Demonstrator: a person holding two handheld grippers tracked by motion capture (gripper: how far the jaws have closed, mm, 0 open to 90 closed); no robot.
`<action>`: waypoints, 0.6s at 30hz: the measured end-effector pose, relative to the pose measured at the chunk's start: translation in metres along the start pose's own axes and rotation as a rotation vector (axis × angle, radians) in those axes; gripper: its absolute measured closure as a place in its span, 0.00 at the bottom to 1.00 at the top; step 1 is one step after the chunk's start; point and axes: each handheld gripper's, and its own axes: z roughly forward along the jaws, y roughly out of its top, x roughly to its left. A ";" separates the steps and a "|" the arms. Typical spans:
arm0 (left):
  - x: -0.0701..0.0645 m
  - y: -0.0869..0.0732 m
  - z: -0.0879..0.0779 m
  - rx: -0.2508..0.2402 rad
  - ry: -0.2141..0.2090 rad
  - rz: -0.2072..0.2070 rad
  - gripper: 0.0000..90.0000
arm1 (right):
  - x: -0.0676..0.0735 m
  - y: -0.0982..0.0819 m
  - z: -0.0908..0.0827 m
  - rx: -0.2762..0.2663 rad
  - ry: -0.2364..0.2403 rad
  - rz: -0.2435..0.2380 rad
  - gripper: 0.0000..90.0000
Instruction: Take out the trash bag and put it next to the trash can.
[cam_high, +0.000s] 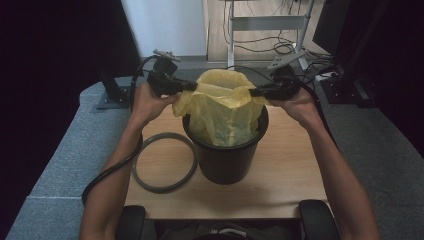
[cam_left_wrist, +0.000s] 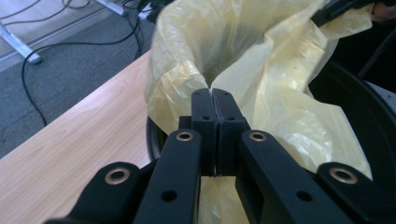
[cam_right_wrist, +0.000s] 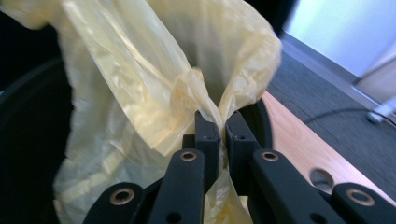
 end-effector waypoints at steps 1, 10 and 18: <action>-0.001 0.001 0.000 -0.003 -0.006 0.001 0.98 | 0.005 0.004 0.000 -0.003 0.012 -0.022 0.95; -0.013 0.006 0.010 -0.008 -0.062 0.032 0.98 | 0.022 0.017 0.013 -0.029 0.104 -0.064 0.94; -0.026 0.009 0.027 0.011 -0.114 0.068 0.98 | 0.035 0.018 0.038 -0.019 0.161 -0.090 0.94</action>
